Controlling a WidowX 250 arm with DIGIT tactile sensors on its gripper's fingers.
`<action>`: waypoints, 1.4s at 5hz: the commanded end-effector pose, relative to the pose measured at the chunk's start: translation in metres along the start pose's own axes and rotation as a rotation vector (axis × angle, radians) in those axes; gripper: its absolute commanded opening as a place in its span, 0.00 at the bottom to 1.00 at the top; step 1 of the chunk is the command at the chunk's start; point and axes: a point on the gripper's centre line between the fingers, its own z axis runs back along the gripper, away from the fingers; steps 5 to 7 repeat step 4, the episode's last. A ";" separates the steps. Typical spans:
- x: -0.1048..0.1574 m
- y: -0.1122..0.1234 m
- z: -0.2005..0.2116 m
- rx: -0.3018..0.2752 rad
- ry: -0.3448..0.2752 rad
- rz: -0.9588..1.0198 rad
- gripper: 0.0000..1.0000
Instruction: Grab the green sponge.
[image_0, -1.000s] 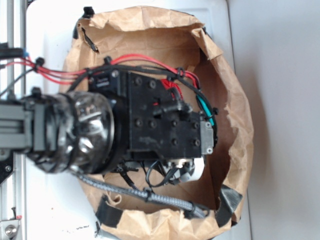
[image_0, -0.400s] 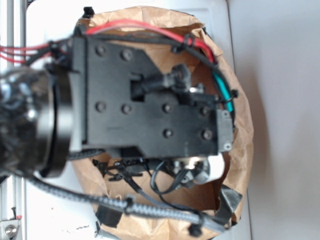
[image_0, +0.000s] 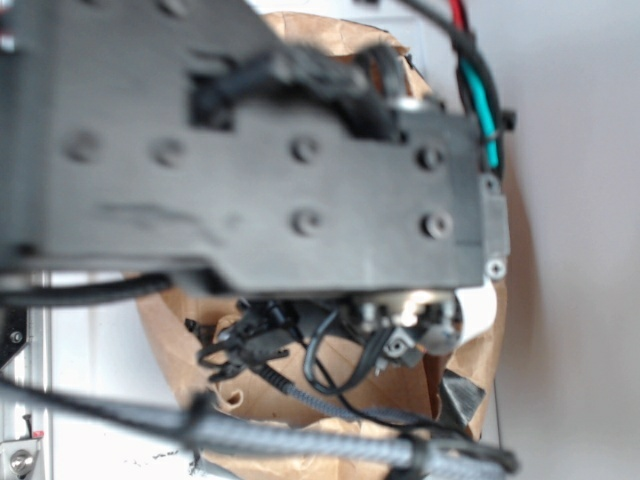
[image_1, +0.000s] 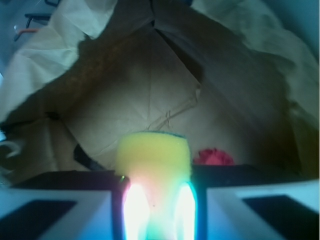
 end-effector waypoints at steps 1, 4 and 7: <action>-0.007 -0.014 0.042 0.186 -0.091 0.273 0.00; -0.003 -0.025 0.035 0.223 -0.058 0.249 0.13; -0.003 -0.025 0.035 0.223 -0.058 0.249 0.13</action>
